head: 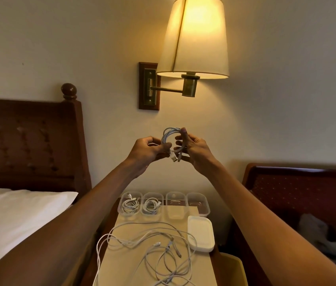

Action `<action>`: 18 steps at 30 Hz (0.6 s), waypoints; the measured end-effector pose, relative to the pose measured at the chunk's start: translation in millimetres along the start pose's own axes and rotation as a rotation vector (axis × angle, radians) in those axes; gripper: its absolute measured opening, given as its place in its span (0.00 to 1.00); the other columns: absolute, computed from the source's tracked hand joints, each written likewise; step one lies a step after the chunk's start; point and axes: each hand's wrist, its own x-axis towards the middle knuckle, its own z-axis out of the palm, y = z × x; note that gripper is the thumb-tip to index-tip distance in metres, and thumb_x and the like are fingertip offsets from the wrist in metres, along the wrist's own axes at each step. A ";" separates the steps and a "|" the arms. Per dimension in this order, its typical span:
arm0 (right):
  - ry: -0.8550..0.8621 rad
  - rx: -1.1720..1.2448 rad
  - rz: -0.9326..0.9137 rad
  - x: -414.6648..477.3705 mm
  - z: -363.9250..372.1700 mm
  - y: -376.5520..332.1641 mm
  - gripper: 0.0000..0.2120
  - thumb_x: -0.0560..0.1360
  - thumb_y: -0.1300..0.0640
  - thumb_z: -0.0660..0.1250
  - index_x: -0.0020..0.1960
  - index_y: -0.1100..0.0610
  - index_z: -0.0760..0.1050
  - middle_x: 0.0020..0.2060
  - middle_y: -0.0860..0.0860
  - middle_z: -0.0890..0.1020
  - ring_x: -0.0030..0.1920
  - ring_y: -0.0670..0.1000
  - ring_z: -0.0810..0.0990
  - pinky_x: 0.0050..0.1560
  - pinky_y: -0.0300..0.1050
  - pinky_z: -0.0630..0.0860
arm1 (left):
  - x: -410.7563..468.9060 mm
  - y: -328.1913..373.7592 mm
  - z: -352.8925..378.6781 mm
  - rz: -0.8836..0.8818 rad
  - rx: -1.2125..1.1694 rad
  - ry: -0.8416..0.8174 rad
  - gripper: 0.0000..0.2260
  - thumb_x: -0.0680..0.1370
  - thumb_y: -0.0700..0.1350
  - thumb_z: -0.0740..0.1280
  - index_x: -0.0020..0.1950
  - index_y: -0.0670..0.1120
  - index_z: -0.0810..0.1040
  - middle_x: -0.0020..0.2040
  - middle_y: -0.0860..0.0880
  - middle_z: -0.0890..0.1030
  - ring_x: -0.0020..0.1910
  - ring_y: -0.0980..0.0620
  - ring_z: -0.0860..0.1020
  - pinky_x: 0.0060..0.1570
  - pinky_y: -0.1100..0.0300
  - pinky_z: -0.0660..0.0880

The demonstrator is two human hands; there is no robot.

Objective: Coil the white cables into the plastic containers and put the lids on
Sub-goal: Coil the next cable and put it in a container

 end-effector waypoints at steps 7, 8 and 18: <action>-0.189 -0.003 0.088 -6.8 -14.8 11.2 0.18 0.76 0.57 0.70 0.62 0.65 0.75 0.49 0.56 0.83 0.53 0.54 0.82 0.58 0.55 0.79 | 4.7 -12.6 4.7 0.021 -0.049 0.211 0.13 0.76 0.39 0.73 0.55 0.33 0.78 0.48 0.35 0.83 0.44 0.42 0.85 0.41 0.60 0.82; -0.199 0.011 0.095 -8.4 -16.7 12.2 0.17 0.76 0.58 0.70 0.61 0.65 0.75 0.49 0.57 0.83 0.53 0.54 0.82 0.58 0.55 0.79 | 4.7 -14.8 5.3 0.013 -0.049 0.216 0.13 0.76 0.40 0.73 0.55 0.32 0.78 0.48 0.35 0.83 0.44 0.42 0.85 0.41 0.60 0.82; -0.115 -0.190 -0.010 -0.7 -15.8 36.8 0.15 0.82 0.61 0.59 0.68 0.62 0.69 0.49 0.57 0.78 0.48 0.52 0.80 0.48 0.44 0.81 | 17.3 -25.4 20.1 -0.098 -0.056 0.176 0.10 0.79 0.45 0.69 0.52 0.37 0.77 0.44 0.41 0.82 0.42 0.46 0.83 0.42 0.58 0.82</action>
